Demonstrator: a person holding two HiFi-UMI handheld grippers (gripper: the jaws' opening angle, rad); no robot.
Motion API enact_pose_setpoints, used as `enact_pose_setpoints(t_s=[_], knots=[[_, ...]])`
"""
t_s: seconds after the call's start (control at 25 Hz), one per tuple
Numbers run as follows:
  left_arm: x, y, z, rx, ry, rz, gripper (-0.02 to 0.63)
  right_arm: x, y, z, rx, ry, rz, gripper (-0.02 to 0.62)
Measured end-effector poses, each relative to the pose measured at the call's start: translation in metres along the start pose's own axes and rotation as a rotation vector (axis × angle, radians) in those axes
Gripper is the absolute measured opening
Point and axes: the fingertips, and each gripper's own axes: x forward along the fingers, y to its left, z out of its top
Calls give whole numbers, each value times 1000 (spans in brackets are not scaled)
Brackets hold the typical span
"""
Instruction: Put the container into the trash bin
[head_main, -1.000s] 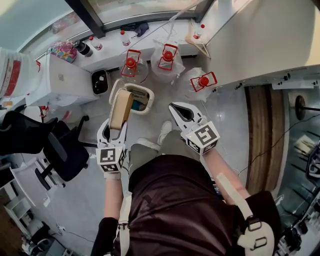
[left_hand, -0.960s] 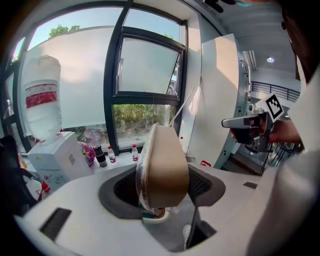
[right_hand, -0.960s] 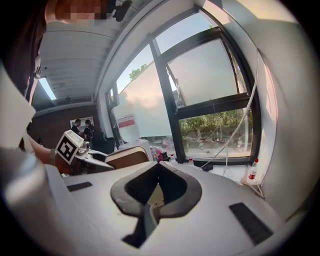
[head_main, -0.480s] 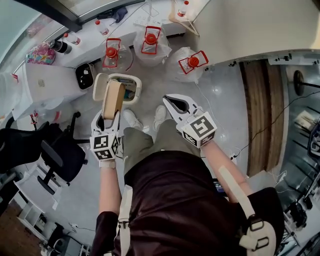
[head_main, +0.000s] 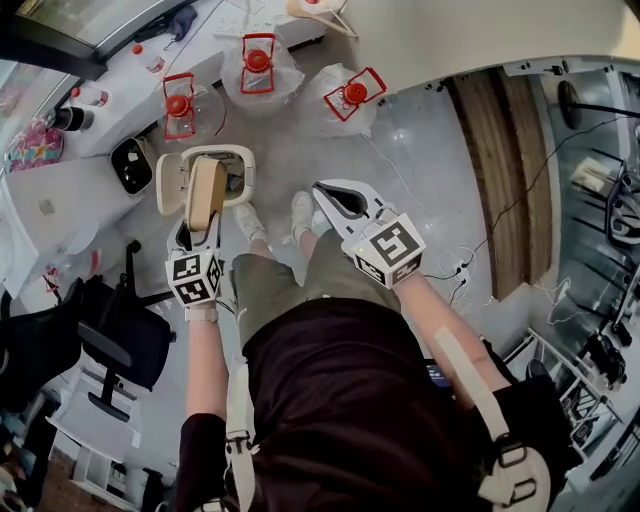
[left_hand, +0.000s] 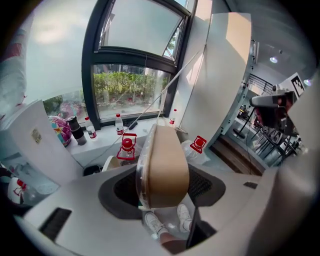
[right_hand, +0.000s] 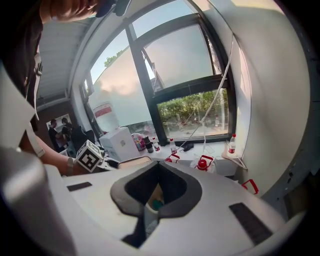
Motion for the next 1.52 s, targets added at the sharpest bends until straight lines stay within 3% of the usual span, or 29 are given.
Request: enact_pose_setpoints(t_s=[0.56, 0.88, 1.52], knots=[[89, 43, -70, 49, 218, -90, 250, 28, 15, -14, 84, 18, -141, 15], [140, 68, -96, 19, 305, -116, 250, 48, 16, -31, 124, 47, -186, 15], [218, 83, -159, 131, 480, -164, 253, 71, 6, -66, 202, 91, -261, 15]])
